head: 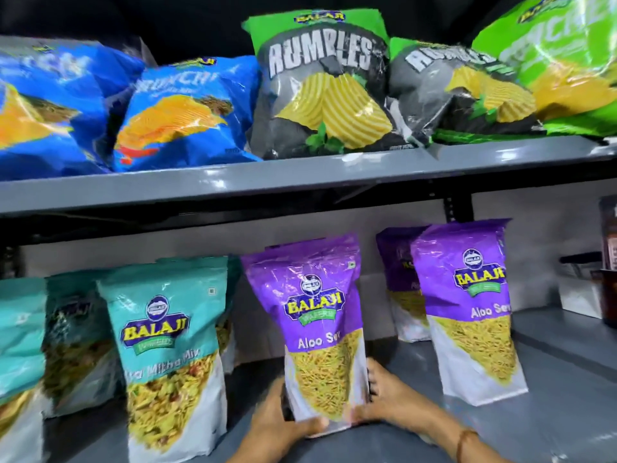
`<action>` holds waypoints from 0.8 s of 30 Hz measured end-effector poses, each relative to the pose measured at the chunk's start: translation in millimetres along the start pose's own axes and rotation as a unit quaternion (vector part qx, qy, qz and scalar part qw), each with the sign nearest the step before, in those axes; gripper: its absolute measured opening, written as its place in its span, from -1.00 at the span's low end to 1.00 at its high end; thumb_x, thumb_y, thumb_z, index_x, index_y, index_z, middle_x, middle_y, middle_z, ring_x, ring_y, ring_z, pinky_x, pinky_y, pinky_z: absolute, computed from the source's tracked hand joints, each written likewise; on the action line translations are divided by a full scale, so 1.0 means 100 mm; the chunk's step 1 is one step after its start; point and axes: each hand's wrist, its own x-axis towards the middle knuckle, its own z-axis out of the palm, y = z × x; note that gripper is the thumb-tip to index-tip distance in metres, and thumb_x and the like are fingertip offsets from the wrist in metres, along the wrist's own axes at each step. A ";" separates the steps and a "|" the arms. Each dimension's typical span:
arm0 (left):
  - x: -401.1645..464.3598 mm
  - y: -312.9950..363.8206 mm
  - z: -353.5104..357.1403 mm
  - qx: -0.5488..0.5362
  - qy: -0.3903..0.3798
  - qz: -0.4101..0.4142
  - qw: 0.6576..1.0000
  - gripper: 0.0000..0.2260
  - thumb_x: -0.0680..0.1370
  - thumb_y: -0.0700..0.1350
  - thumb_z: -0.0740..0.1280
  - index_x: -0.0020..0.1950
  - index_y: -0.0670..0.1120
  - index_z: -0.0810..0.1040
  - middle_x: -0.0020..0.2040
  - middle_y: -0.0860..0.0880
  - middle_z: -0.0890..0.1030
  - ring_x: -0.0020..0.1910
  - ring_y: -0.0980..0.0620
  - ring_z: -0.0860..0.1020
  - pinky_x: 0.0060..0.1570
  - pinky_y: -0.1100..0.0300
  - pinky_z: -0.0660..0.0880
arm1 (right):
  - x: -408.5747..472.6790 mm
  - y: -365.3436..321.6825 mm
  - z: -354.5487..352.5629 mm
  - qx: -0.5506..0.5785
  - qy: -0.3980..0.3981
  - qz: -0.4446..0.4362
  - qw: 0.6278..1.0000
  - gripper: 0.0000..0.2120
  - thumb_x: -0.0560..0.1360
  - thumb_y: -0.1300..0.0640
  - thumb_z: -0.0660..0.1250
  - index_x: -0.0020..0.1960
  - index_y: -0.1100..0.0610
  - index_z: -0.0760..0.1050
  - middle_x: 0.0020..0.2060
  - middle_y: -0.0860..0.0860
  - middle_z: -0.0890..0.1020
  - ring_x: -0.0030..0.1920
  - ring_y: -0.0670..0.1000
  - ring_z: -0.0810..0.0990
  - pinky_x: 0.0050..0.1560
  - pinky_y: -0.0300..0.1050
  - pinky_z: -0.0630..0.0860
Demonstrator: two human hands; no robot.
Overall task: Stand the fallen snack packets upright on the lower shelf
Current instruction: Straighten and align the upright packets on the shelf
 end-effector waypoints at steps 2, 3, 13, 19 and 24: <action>-0.01 0.01 0.00 -0.010 0.002 0.002 1.000 -0.07 0.05 0.02 0.65 0.37 -0.08 0.41 0.21 0.01 0.65 0.19 0.05 0.63 0.26 0.00 0.53 | 0.00 -0.01 -0.01 0.012 0.003 0.010 1.000 -0.18 0.05 -0.12 0.70 0.23 -0.24 0.42 0.24 -0.14 0.63 0.28 -0.10 0.59 0.36 0.14 0.49; -0.03 0.02 0.00 -0.008 0.000 0.002 1.000 -0.07 0.04 0.03 0.65 0.37 -0.07 0.41 0.21 0.00 0.65 0.20 0.05 0.62 0.26 0.01 0.53 | -0.01 -0.01 -0.03 0.015 0.004 0.012 1.000 -0.17 0.04 -0.12 0.71 0.23 -0.24 0.42 0.24 -0.14 0.64 0.28 -0.10 0.59 0.36 0.13 0.49; -0.18 0.13 0.14 0.016 0.003 -0.031 0.999 -0.12 0.04 0.14 0.65 0.31 0.08 0.41 0.16 0.19 0.65 0.15 0.19 0.63 0.25 0.11 0.53 | -0.30 -0.30 -0.15 -0.013 -0.031 0.033 0.999 -0.10 0.14 -0.14 0.66 0.37 -0.13 0.29 0.32 -0.19 0.55 0.31 -0.20 0.53 0.43 0.03 0.43; -0.50 0.49 -0.03 0.041 0.180 0.094 0.978 -0.06 0.19 0.30 0.49 0.50 0.06 0.27 0.40 0.20 0.42 0.35 0.30 0.44 0.33 0.30 0.36 | -0.38 -0.82 0.11 -0.162 0.305 -0.135 0.929 -0.02 0.35 -0.17 0.49 0.58 -0.01 0.00 0.44 -0.19 0.19 0.43 -0.25 0.11 0.44 -0.16 0.11; -0.71 0.73 -0.84 0.051 0.402 0.216 0.888 -0.43 0.48 0.06 0.39 0.46 0.00 0.36 0.35 0.14 0.45 0.34 0.19 0.44 0.36 0.18 0.35 | -0.25 -1.45 0.64 -0.212 0.367 -0.346 0.837 -0.26 0.44 -0.08 0.34 0.53 0.09 0.17 0.48 -0.08 0.25 0.53 -0.18 0.14 0.53 -0.37 0.02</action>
